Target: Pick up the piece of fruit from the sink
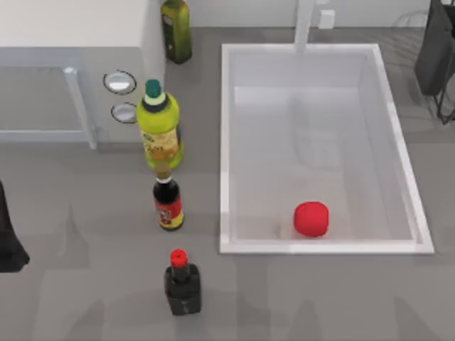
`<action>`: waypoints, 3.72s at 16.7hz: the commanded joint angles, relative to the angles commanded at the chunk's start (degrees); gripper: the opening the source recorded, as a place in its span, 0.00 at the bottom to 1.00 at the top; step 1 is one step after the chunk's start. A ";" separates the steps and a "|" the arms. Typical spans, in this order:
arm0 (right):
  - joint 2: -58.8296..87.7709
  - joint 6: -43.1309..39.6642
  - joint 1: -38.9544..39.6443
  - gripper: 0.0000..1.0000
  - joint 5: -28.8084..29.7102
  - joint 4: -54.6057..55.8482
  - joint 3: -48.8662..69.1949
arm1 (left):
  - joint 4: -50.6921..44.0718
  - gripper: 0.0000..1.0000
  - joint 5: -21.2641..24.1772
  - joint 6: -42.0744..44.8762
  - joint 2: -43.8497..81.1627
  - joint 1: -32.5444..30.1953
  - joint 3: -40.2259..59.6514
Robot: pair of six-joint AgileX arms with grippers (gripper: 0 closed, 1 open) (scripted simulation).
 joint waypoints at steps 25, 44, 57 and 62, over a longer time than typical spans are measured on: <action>118.19 28.37 27.35 1.00 0.15 -58.66 91.13 | 0.00 1.00 0.00 0.00 0.00 0.00 0.00; 134.18 28.73 27.52 1.00 0.32 -32.18 80.37 | 0.00 1.00 0.00 0.00 0.00 0.00 0.00; 134.18 28.73 27.52 0.25 0.32 -32.18 80.37 | 0.00 1.00 0.00 0.00 0.00 0.00 0.00; 134.18 28.73 27.52 0.00 0.32 -32.18 80.37 | 0.00 1.00 0.00 0.00 0.00 0.00 0.00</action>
